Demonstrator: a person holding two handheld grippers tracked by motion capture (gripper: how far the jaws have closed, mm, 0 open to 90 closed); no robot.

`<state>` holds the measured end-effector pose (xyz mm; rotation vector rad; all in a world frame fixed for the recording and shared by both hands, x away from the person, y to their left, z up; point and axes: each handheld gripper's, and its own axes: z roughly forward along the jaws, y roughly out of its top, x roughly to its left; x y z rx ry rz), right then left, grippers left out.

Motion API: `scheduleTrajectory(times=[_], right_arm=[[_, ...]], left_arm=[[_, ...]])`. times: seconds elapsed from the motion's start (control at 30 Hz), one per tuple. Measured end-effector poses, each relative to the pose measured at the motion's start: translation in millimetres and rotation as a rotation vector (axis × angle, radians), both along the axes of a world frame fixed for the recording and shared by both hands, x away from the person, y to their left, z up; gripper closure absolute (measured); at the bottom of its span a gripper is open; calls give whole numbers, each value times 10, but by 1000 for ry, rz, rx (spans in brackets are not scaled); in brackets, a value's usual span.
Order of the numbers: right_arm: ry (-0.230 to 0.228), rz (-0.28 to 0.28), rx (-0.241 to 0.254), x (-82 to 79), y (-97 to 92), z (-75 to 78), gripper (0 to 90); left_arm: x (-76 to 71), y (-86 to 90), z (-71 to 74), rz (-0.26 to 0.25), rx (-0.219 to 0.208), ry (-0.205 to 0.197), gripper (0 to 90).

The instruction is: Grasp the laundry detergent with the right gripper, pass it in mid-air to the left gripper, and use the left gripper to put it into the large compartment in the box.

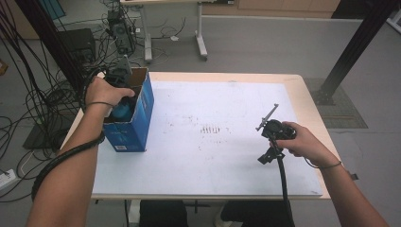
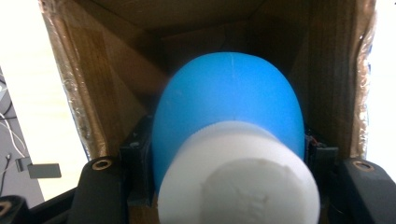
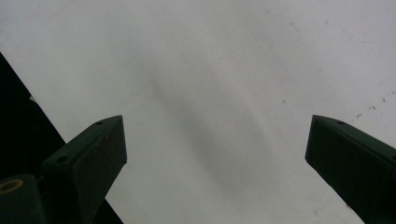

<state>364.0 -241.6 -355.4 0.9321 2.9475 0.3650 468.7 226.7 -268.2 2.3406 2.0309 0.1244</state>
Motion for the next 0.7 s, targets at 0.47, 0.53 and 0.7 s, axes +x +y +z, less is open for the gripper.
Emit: scheduleTrajectory(times=[0.47, 0.53, 0.7], right_arm=[[2, 0, 1, 4, -1, -3, 53], [4, -2, 3, 5, -2, -13, 53], [5, -3, 4, 7, -2, -21, 53]], left_arm=[[6, 8, -11, 4, -2, 3, 378], [6, 10, -10, 5, -3, 3, 378], [9, 16, -11, 8, -6, 5, 378]])
